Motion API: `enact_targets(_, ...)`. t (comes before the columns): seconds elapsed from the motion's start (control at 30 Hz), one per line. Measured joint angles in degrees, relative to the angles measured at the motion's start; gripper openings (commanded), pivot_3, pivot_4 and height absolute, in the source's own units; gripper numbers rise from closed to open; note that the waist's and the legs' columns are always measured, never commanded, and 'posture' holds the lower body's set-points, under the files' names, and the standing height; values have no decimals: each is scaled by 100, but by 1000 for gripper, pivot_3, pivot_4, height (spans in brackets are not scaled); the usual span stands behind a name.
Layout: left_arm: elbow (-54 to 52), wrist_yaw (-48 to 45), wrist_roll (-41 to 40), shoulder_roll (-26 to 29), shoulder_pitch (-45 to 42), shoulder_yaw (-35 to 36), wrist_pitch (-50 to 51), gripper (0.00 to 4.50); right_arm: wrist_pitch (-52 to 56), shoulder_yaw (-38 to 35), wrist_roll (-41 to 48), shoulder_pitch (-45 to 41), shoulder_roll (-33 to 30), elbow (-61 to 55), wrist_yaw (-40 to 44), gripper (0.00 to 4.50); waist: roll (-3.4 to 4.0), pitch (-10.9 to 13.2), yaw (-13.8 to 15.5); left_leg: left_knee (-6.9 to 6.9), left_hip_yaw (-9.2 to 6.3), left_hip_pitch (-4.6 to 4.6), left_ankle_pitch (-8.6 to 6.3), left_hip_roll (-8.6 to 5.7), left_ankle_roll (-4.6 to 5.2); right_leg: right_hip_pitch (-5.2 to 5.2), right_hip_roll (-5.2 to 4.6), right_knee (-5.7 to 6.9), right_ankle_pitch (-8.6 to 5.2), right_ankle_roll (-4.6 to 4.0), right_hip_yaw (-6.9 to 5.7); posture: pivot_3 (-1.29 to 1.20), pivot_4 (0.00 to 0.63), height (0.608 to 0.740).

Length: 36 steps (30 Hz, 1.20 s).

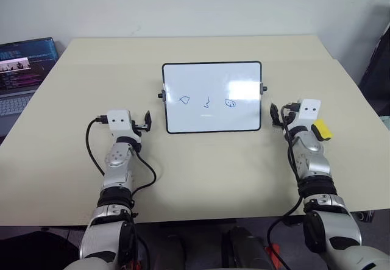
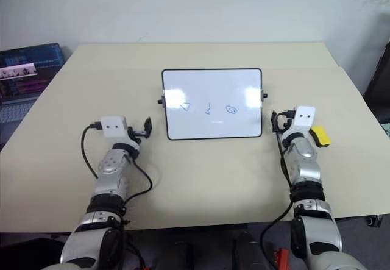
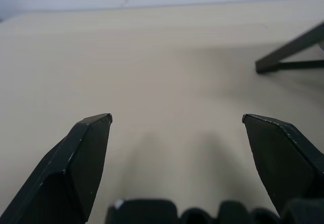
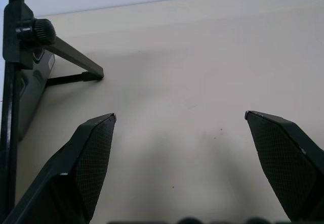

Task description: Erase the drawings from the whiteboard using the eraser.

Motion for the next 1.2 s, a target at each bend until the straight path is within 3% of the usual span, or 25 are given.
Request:
enact_targets(0.37,-81,-92,-147,-51,0,11,170,4500,-222,43,-9,-419,5,811,79,4488,0,0,-3,0,-2,2,0,0,0,1,0,2,0,0,-2,0,150,740)
enact_targets(0.67,-667,-228,-252,-160,320,3,354,4500,28,82,1,-44,-125,275,305,4488,0,0,7,-1,-3,-1,0,-1,-1,0,-3,3,0,0,-3,0,150,740)
enact_targets(0.77,-1730,-966,-568,180,881,-83,719,4500,561,163,67,195,-301,-449,530,4488,-1,1,-53,-5,-3,-2,-2,2,-4,-10,-1,14,1,-2,-4,0,150,740)
enact_targets(0.97,-4308,-2733,-2036,1790,1749,-90,2790,4500,1649,-9,445,536,-825,-1797,727,4488,-5,4,-58,-1,-8,-6,-4,3,-6,-11,-3,20,-3,-4,-10,0,150,740)
enact_targets(1.1,-4812,-3781,-3452,2162,644,-189,4218,4500,2526,-111,778,841,-1138,-2974,795,4488,-17,11,47,10,-45,-13,-3,-14,-5,1,-4,15,-21,26,-30,0,150,740)
enact_targets(1.2,-4717,-4522,-3345,1967,-364,-1112,4421,4500,3214,-297,955,1071,-1438,-3762,711,4488,-9,6,65,9,-58,-10,-3,-38,-5,24,-15,2,-25,33,-26,0,150,740)
